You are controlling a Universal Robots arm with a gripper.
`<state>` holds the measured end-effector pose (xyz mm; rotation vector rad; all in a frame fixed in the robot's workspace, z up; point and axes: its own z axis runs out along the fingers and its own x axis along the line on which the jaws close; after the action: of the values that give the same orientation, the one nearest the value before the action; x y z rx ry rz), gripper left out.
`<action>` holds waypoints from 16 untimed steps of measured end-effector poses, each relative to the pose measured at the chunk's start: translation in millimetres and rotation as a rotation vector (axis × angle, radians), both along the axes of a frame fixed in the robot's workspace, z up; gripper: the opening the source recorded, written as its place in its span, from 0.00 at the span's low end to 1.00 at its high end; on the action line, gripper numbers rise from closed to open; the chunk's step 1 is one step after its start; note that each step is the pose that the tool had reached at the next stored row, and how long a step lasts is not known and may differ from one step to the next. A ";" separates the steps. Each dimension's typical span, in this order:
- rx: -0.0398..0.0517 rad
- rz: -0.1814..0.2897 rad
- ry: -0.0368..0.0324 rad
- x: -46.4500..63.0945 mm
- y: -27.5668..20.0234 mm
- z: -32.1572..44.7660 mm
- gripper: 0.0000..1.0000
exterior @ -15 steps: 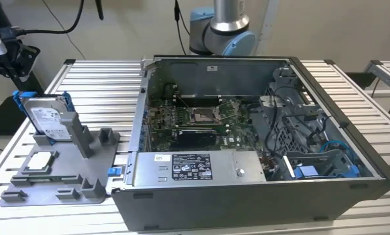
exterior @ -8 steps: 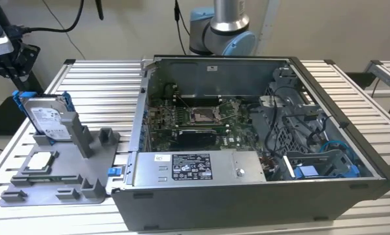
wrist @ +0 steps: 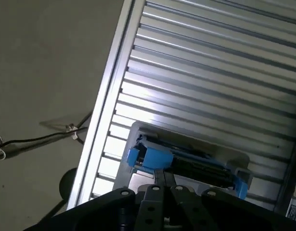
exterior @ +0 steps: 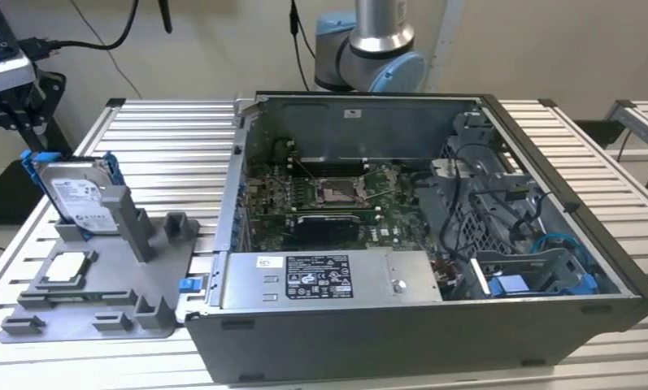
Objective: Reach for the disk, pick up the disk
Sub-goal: 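Reach for the disk, then pick up the disk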
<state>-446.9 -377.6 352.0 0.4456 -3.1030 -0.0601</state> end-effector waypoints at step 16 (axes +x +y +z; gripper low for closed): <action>0.0000 0.292 0.0000 0.0 0.0 0.0 0.00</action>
<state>-446.9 -377.6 352.0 0.8901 -3.0002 -0.0580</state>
